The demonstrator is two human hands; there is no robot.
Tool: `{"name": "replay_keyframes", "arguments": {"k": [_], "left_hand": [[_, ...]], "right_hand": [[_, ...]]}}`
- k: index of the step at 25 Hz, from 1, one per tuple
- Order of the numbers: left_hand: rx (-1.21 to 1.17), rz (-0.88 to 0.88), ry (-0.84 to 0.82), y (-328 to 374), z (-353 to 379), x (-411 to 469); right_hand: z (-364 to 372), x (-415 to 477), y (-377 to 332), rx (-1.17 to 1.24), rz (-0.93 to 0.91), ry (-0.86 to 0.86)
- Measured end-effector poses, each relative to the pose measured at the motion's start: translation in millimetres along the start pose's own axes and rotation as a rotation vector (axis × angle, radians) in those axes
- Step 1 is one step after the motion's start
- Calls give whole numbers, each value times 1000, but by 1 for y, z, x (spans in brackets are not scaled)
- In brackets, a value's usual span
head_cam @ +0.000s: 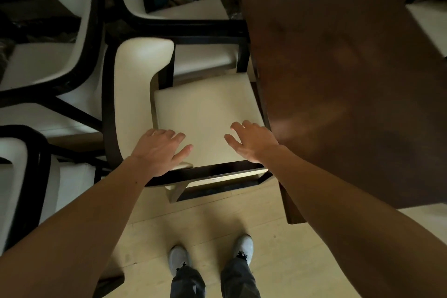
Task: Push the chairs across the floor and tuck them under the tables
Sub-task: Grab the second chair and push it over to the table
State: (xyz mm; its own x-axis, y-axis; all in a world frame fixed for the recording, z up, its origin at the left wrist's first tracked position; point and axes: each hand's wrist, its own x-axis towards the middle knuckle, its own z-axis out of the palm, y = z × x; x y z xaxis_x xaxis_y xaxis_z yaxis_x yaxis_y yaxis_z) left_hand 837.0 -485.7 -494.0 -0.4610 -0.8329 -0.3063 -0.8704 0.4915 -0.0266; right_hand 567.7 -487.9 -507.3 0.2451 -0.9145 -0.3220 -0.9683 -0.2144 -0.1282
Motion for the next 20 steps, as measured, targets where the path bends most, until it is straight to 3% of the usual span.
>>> {"name": "replay_keyframes", "arguments": {"k": [10,20], "left_hand": [[35,94,255,27,-169,-2],[137,361,549,95,-316,11]], "right_hand": [[-161,-67,36,-101,130,192],[-299,-184,76,-215,349,445]]}}
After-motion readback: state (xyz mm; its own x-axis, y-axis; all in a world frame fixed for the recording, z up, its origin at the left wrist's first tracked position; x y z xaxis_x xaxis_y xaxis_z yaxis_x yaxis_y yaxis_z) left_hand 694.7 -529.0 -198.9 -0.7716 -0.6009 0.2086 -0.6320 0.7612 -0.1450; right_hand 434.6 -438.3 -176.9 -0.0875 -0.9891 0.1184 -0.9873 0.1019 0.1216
